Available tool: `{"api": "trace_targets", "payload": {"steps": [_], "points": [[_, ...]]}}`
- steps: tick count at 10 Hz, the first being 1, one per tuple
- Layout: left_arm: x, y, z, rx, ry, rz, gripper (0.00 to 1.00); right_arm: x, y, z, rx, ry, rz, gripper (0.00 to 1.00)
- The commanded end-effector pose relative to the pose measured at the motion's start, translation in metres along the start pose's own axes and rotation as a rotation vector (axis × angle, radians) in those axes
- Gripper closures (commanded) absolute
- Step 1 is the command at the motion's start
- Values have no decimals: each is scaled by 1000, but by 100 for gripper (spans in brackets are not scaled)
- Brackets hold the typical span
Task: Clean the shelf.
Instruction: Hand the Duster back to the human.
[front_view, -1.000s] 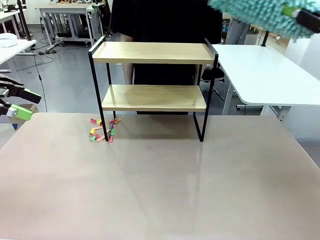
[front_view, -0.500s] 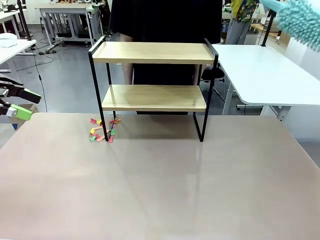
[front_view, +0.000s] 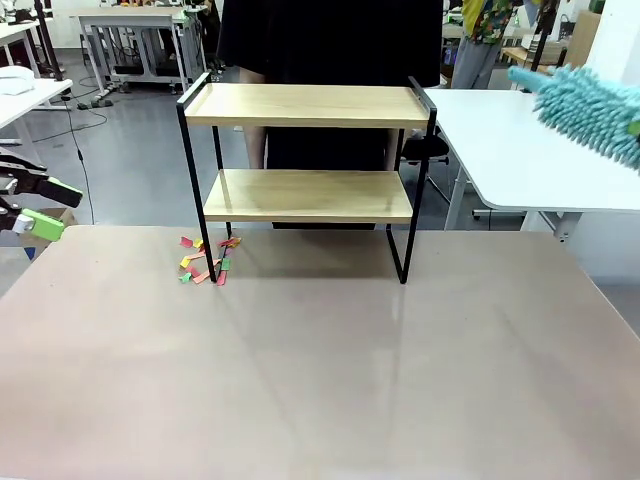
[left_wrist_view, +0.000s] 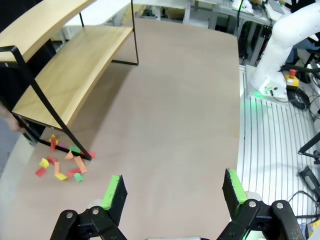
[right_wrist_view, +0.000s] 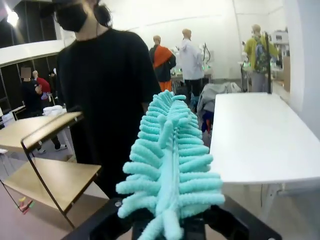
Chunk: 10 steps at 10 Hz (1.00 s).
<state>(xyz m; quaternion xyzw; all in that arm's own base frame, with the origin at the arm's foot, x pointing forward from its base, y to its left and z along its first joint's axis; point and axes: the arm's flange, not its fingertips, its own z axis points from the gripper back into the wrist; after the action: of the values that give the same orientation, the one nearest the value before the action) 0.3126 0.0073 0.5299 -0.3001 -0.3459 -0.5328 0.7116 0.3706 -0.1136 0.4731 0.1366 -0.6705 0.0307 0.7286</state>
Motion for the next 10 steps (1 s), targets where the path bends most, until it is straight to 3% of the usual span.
{"api": "trace_targets", "payload": {"steps": [1, 2, 3, 10], "points": [[3, 1, 1, -4, -17, 0, 0, -52, 19, 30, -36, -6, 5, 83], [3, 1, 1, -4, -17, 0, 0, -58, 19, 30, -55, -9, 14, 83], [3, 1, 1, -4, -17, 0, 0, -14, -3, -6, -3, 21, -17, 83], [3, 1, 1, -4, -17, 0, 0, -14, -3, -6, -3, 21, -17, 83]]}}
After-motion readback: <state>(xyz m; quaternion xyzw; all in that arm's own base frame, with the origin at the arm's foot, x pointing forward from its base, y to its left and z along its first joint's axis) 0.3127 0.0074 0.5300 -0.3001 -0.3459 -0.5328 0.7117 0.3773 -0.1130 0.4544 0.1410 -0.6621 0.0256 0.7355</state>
